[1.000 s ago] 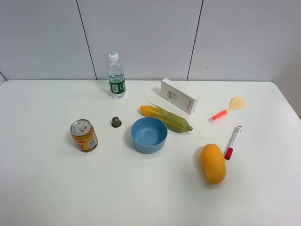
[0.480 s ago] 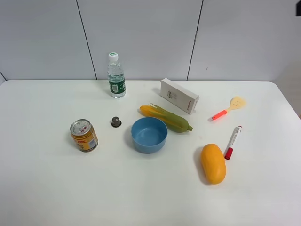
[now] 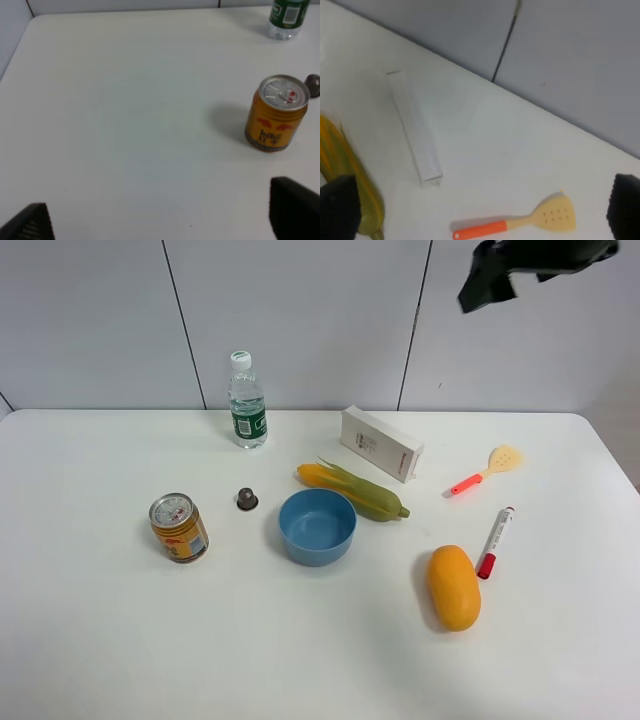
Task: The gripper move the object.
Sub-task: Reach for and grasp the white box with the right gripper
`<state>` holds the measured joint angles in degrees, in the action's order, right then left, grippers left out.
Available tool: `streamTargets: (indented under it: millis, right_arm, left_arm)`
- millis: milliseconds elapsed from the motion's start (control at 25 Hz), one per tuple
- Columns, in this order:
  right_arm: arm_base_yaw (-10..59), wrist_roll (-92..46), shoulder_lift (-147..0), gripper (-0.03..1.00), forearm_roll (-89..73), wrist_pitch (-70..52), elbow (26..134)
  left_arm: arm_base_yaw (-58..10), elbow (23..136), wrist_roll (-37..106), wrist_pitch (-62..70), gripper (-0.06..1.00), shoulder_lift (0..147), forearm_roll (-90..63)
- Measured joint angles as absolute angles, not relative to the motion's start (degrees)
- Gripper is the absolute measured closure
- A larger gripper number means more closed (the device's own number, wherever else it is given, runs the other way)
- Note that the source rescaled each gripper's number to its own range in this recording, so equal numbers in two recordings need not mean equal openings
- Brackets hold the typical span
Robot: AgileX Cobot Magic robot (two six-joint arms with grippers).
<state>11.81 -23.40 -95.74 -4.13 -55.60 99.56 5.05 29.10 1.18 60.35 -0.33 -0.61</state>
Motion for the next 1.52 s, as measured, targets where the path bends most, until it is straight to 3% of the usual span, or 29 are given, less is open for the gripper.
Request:
streamTargets:
  millis: [240,720,1320,1520]
  right_arm:
    - [16.65,-21.35,-105.00,-0.03,0.71,-51.03,99.56]
    - [16.65,-26.34,-120.55,-0.03,0.80,-48.70,99.56]
    - [16.65,-28.59,-128.45,-0.03,-6.60,-38.11,99.56]
    - [16.65,-28.61,-130.22,0.03,-7.37,-36.01,99.56]
  left_arm:
    - [5.05,29.10,1.18,60.35,-0.06,-0.33,-0.61]
    - [5.05,29.10,1.18,60.35,-0.06,-0.33,-0.61]
    - [5.05,29.10,1.18,60.35,-0.06,-0.33,-0.61]
    - [5.05,29.10,1.18,60.35,-0.06,-0.33,-0.61]
